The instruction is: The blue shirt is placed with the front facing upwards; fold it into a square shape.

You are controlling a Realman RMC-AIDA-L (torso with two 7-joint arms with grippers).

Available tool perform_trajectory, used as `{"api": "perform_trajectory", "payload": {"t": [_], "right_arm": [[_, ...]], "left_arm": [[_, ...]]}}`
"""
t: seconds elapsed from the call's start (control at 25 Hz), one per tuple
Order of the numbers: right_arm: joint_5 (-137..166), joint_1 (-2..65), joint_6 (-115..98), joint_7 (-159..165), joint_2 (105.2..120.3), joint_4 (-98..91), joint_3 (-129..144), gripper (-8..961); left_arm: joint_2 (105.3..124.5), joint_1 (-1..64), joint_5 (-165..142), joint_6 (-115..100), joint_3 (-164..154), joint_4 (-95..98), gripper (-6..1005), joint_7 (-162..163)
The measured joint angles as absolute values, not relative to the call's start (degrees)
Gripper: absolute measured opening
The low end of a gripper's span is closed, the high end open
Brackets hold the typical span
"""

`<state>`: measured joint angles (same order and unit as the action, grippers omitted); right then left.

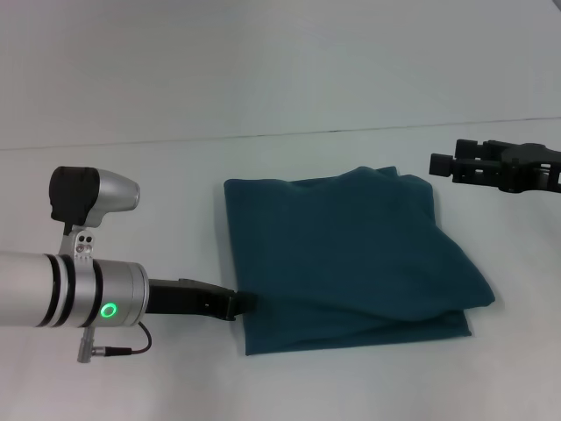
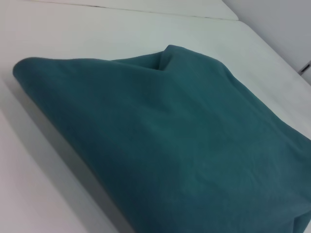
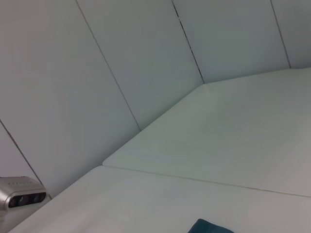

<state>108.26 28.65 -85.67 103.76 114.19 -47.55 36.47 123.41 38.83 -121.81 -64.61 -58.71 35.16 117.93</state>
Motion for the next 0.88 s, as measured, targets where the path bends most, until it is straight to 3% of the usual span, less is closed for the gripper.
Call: {"api": "perform_trajectory", "payload": {"t": [0.28,0.64,0.88], "right_arm": [[108.4,28.7,-85.5,103.7,114.33,-47.5,36.5,919],[108.5,28.5,-85.7,103.7,114.53,-47.5,36.5,920],[108.5,28.3,-85.8,103.9,114.39,-47.5,36.5,920]], "left_arm": [[123.39,38.9,-121.8,-64.6,-59.2,35.2,-5,118.2],[122.46,37.9,-121.8,-65.7,-55.8,36.0,3,121.6],[122.43,37.6,-121.8,-67.4,-56.4,36.5,173,124.0]]}}
